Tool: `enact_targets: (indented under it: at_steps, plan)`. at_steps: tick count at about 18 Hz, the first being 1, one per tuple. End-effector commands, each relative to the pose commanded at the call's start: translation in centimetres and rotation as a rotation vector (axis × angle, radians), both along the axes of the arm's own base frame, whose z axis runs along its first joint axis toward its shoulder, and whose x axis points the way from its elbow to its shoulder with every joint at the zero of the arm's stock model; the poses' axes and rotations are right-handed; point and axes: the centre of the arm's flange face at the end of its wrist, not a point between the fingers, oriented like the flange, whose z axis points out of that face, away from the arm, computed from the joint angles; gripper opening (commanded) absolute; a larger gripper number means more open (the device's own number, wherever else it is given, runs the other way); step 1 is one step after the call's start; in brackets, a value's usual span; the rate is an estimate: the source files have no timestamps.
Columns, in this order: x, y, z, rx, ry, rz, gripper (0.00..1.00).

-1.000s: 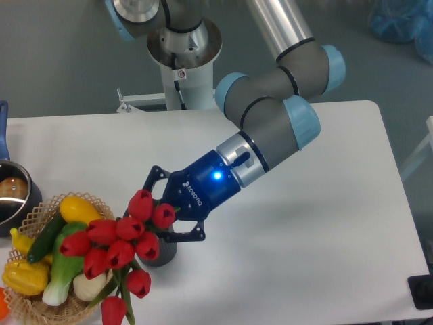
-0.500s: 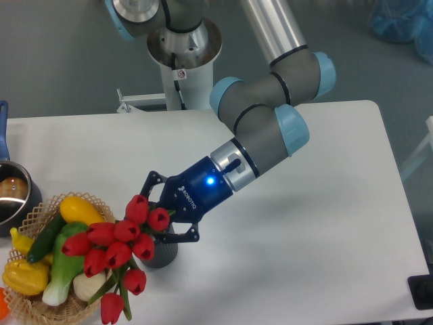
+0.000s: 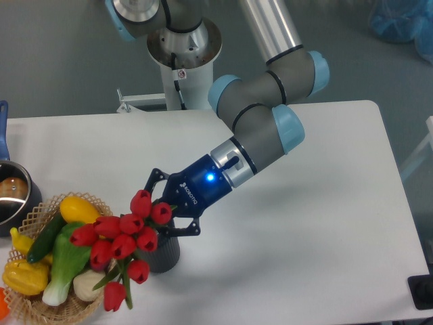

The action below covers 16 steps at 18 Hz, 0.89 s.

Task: Insert the flowers into the vase
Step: 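Push the tulip stems down into the vase and straighten the bunch upright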

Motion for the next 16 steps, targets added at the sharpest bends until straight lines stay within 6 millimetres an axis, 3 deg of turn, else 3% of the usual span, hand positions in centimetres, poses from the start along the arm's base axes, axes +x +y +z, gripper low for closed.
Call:
enact_targets:
  at_steps: [12, 16]
  plan:
    - [1.0, -1.8, -4.3, -0.017, 0.078, -0.017, 0.08]
    - [1.1, -2.3, -5.4, -0.013, 0.106, -0.024, 0.18]
